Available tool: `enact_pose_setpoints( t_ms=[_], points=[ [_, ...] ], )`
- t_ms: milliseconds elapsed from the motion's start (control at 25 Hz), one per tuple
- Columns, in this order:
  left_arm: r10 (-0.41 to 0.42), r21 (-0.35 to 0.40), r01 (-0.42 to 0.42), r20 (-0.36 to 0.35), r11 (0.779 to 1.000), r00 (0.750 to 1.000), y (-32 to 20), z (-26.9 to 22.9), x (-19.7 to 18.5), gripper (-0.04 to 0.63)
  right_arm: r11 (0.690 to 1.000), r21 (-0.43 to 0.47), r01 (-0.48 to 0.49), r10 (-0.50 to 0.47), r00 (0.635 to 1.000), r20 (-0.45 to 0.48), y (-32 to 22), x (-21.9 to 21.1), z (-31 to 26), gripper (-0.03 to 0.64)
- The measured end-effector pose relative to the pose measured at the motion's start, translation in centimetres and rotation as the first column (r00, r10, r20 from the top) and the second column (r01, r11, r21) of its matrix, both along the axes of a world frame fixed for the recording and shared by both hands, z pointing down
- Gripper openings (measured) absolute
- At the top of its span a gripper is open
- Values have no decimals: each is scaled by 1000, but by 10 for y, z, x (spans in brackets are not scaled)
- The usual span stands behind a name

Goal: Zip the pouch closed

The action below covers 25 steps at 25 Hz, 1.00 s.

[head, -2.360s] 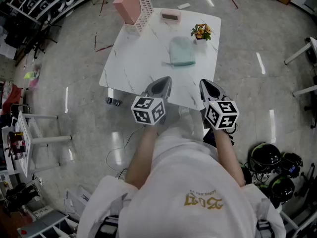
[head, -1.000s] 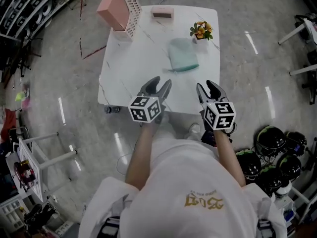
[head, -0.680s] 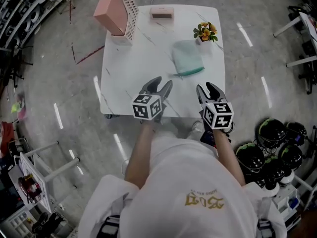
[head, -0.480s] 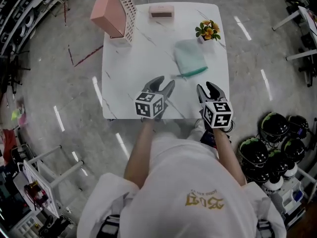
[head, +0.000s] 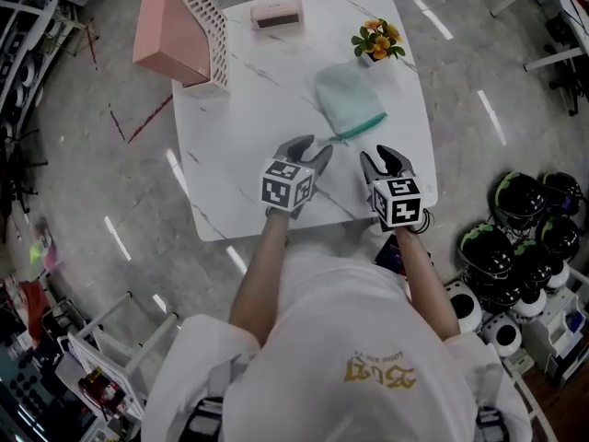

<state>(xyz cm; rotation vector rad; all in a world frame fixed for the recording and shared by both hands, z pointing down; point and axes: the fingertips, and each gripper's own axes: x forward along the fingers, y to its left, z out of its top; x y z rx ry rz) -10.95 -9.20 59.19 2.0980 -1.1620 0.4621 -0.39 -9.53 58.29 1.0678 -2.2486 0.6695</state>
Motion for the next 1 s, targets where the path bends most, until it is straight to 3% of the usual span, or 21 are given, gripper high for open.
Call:
enact_pose_setpoints(
  t_ms=[520,1000],
  points=[
    [221,-53,-218,75,975,972,-14,39,18,201,998,-42,52,-55,996,-76,-7,-31,40,153],
    [285,-18,-285,113,958,952,-20,39,27,189,996,-41,78,-82,990,-118,-13,-41,58,128]
  ],
)
